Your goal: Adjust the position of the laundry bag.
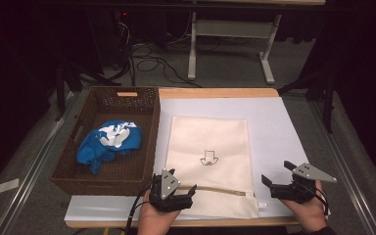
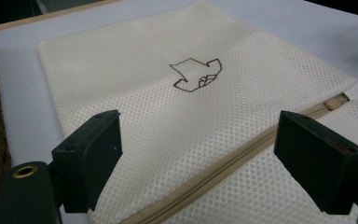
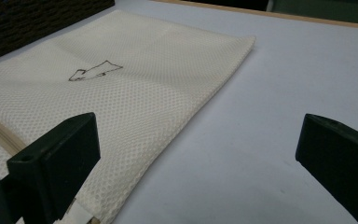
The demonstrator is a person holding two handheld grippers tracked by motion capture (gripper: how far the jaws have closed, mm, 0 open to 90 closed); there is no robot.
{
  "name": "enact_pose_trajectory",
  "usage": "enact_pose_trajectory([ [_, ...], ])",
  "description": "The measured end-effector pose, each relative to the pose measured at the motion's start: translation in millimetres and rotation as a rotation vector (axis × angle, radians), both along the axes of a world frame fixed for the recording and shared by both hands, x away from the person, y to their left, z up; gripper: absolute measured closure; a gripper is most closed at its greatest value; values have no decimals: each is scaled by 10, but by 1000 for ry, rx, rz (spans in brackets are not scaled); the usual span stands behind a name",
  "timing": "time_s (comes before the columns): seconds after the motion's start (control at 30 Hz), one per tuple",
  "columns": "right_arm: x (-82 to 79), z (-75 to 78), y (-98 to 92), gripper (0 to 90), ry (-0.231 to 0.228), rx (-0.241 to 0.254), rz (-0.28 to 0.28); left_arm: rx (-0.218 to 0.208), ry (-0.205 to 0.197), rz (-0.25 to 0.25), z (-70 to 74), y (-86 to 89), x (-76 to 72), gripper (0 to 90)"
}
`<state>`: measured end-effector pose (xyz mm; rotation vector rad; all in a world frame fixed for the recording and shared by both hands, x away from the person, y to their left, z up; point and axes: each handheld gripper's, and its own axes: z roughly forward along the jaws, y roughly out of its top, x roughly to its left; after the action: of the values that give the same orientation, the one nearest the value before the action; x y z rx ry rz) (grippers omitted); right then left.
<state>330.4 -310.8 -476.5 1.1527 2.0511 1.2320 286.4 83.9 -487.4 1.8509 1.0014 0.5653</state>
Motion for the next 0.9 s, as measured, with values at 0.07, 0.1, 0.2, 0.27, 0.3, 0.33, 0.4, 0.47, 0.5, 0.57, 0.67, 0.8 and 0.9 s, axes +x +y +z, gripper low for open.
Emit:
enact_pose_trajectory([
  [0.07, -22, 7, 10, 3, -14, -7, 15, 0, -5, 10, 1, 32, -7, 159],
  [0.1, -41, 12, 23, 4, -7, -1, 15, -1, 0, 13, 5, 46, -9, 166],
  [0.2, -69, 18, 47, 3, -21, -6, 31, -26, 15, 8, 25, 71, -5, 194],
  [0.27, -80, 26, 59, 3, -17, -3, 34, -30, 8, 9, 34, 65, -5, 196],
  [0.3, -83, 28, 63, 3, -21, -4, 36, -30, 8, 9, 34, 65, -5, 199],
  [0.33, -86, 29, 67, 3, -21, -3, 36, -28, 4, 7, 28, 61, -6, 203],
  [0.4, -89, 23, 77, 3, -20, -1, 41, -27, 10, 17, 22, 61, -11, 206],
  [0.47, -96, 19, 86, 4, -15, 0, 42, -36, 7, 20, 17, 65, -23, 213],
  [0.5, -96, 17, 90, 5, -19, -2, 48, -28, 8, 21, 14, 66, -23, 218],
  [0.57, -95, 12, 101, 9, -17, -1, 53, -18, 19, 26, -2, 67, -16, 219],
  [0.67, -89, 11, 108, 36, -12, 6, 63, -5, 38, 30, -23, 73, -9, 228],
  [0.8, -87, 11, 128, 57, -5, 10, 68, -11, 61, 35, -15, 89, -13, 230],
  [0.9, -82, 0, 171, 66, 4, -1, 67, -22, 71, 34, -13, 108, -13, 230],
])
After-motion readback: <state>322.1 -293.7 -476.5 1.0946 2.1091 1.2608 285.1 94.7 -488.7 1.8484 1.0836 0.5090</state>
